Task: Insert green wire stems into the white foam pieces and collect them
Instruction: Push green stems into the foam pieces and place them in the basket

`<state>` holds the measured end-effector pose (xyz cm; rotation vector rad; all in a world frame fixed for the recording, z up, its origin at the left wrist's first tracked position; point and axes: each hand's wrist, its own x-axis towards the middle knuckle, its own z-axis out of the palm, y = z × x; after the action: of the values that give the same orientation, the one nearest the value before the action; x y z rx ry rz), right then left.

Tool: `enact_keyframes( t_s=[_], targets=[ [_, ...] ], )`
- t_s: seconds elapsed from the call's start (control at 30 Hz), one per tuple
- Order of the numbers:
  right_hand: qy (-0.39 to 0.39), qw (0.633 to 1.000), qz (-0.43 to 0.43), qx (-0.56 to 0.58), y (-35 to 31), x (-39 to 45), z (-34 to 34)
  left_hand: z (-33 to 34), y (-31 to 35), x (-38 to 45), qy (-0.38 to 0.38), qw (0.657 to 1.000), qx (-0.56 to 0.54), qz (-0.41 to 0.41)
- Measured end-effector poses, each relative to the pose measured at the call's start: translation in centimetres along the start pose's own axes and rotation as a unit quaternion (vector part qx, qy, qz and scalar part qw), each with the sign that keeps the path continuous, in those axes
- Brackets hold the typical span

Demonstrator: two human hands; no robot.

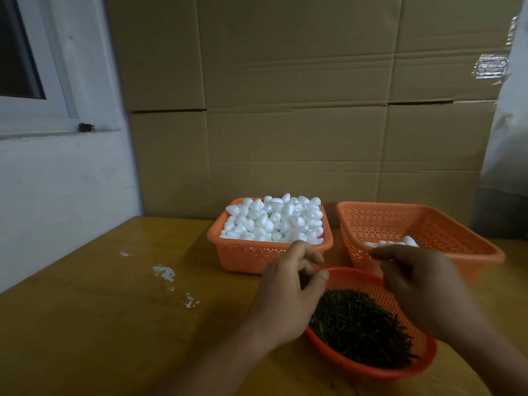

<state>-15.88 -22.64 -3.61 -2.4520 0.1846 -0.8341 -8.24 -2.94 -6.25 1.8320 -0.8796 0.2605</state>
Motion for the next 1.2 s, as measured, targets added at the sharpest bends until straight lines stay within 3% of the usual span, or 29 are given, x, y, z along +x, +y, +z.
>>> enact_keyframes(
  t_s=[0.2,0.33,0.5,0.63,0.77,0.87,1.03,1.2],
  targets=[
    [-0.018,0.999,-0.027,0.028,-0.5,-1.0,0.3,-3.4,-1.0,3.5,0.07,0.993,0.006,-0.092],
    [-0.009,0.999,-0.032,0.021,-0.5,-1.1,0.7,-6.9,-2.3,8.6,0.07,0.983,0.046,-0.165],
    [0.0,0.999,-0.045,0.009,-0.8,-1.5,1.0,-8.3,-5.2,13.6,-0.037,0.944,0.251,-0.209],
    [-0.007,1.0,-0.029,0.006,-0.8,-1.6,1.1,-7.2,-6.1,14.6,-0.136,0.883,0.405,-0.196],
    [-0.014,1.0,-0.014,0.001,-0.8,-1.6,0.9,-5.9,-6.3,14.6,-0.158,0.836,0.492,-0.183],
    [-0.012,1.0,-0.018,-0.002,-1.0,-1.7,0.9,-5.4,-5.8,14.6,-0.197,0.807,0.513,-0.214],
    [-0.015,1.0,-0.016,-0.005,-1.2,-1.9,0.9,-5.2,-5.0,14.8,-0.213,0.789,0.522,-0.244],
    [-0.023,1.0,-0.013,-0.012,-1.5,-2.1,1.0,-5.3,-6.1,15.3,-0.169,0.81,0.488,-0.278]
  ],
)
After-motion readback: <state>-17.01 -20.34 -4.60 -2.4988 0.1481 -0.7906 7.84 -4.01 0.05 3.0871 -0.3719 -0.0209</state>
